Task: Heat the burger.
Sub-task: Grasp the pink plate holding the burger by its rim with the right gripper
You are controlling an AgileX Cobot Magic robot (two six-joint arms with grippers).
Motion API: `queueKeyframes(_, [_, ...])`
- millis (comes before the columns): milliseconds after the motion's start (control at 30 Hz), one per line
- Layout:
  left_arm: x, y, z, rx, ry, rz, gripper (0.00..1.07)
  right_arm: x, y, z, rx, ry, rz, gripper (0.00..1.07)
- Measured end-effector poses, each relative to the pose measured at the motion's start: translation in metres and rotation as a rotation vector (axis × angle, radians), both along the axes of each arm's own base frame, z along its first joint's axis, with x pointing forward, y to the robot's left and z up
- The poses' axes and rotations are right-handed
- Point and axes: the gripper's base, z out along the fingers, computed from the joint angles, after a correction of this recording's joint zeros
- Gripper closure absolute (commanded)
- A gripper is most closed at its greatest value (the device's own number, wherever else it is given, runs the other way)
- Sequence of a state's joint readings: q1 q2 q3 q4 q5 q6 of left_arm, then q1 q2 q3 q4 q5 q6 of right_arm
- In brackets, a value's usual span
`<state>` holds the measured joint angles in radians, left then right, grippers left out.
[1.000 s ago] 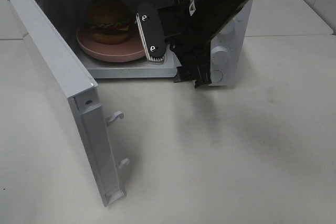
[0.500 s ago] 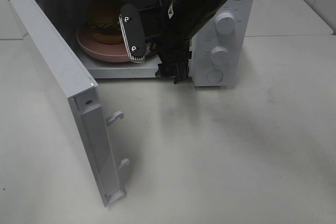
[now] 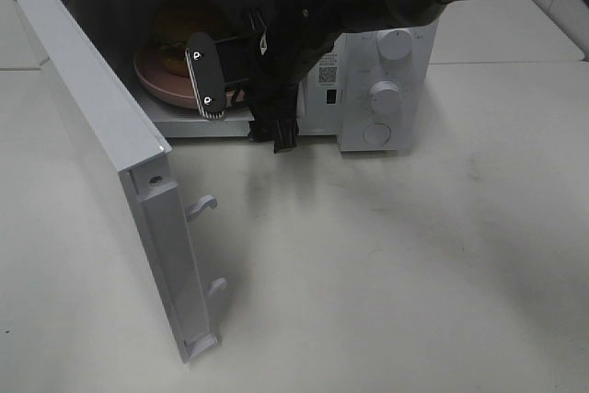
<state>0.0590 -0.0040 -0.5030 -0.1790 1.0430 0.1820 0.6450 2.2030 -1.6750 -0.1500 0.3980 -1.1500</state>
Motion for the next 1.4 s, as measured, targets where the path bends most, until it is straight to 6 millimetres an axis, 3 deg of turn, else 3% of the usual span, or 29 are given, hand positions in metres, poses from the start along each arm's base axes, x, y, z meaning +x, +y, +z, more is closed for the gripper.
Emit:
queueKeyframes(333, [0.0, 0.0, 0.0, 0.0, 0.0, 0.0, 0.06, 0.022, 0.006, -0.005, 0.019, -0.008, -0.037, 0.27])
queueKeyframes(700, [0.0, 0.0, 0.0, 0.0, 0.0, 0.0, 0.06, 0.037, 0.018, -0.028, 0.028, 0.013, -0.051, 0.27])
queueKeyframes(867, [0.0, 0.0, 0.0, 0.001, 0.0, 0.001, 0.06, 0.042, 0.019, -0.034, 0.029, 0.017, -0.058, 0.33])
queueKeyframes(933, [0.0, 0.0, 0.0, 0.001, 0.0, 0.001, 0.06, 0.044, 0.016, -0.036, 0.026, 0.02, -0.064, 0.39])
queueKeyframes(1000, [0.0, 0.0, 0.0, 0.001, 0.0, 0.001, 0.06, 0.046, 0.013, -0.039, 0.022, 0.027, -0.072, 0.57])
queueKeyframes(1033, [0.0, 0.0, 0.0, 0.001, 0.0, 0.001, 0.06, 0.046, 0.013, -0.039, 0.022, 0.027, -0.072, 0.57])
queueKeyframes(1067, [0.0, 0.0, 0.0, 0.001, 0.0, 0.001, 0.06, 0.046, 0.012, -0.04, 0.018, 0.041, -0.079, 0.76])
queueKeyframes(1100, [0.0, 0.0, 0.0, 0.001, 0.0, 0.001, 0.06, 0.045, 0.012, -0.04, 0.014, 0.048, -0.08, 0.87])
queueKeyframes(1133, [0.0, 0.0, 0.0, 0.001, 0.0, 0.001, 0.06, 0.045, 0.012, -0.04, 0.014, 0.048, -0.08, 0.87])
queueKeyframes(1167, [0.0, 0.0, 0.0, 0.001, 0.0, 0.001, 0.06, 0.043, 0.013, -0.038, 0.015, 0.061, -0.081, 1.05])
queueKeyframes(1400, [0.0, 0.0, 0.0, 0.002, 0.0, 0.001, 0.06, 0.045, 0.016, -0.03, 0.034, 0.017, -0.064, 1.07])
